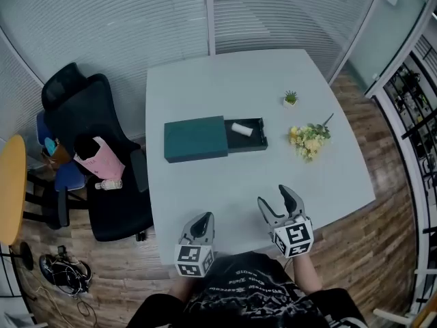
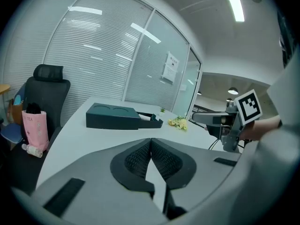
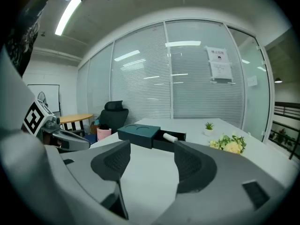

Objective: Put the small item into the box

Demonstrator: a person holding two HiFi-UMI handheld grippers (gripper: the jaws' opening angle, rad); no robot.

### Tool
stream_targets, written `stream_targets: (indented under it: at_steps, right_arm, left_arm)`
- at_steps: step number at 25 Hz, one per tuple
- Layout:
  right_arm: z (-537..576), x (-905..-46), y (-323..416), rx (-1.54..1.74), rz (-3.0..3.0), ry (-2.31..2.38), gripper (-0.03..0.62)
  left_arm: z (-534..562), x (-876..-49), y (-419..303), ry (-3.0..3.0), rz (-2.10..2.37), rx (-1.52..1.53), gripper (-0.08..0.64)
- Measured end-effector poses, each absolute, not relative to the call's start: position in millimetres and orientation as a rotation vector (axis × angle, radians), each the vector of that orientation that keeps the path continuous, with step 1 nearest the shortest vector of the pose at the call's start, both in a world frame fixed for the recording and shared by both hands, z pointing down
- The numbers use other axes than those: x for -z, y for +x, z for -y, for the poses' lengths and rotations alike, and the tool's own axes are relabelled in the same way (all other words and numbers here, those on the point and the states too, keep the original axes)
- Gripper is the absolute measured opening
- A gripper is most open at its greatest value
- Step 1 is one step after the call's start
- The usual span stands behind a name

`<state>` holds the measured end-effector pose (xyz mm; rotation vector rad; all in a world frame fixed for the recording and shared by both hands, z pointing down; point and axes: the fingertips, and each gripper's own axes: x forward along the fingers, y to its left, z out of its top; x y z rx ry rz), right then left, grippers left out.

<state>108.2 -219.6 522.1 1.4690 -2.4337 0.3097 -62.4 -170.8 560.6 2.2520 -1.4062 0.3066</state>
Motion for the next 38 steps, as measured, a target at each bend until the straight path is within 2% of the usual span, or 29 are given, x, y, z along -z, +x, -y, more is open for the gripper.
stream_targets:
  at_steps: [8, 10, 16, 19, 38]
  right_arm:
    - [189.6, -541.9, 119.5, -0.394, 2.36, 1.543, 0.298]
    - [189.3, -541.4, 120.0, -0.418, 2.368, 1.55, 0.278]
    - [186.3, -543.8, 110.1, -0.386, 2.348, 1.514, 0.126]
    - [187.2, -542.9, 103.6, -0.387, 2.37, 1.494, 0.011]
    - [185.2, -558.0, 106.3, -0.42, 2.361, 1.445, 0.008]
  left_arm:
    - [168.5, -560.8, -66.8, 2.26, 1.421, -0.299, 0.02]
    - [169.7, -559.1, -67.6, 2.263, 1.426, -0.293, 0.02]
    - [169.3, -556.6, -64.6, 2.281, 1.423, -0.295, 0.02]
    - [169.1, -556.3, -63.0, 2.288, 1.417, -0.295, 0.02]
    - [168.7, -558.8, -47.4, 2.322, 1.369, -0.306, 0.019]
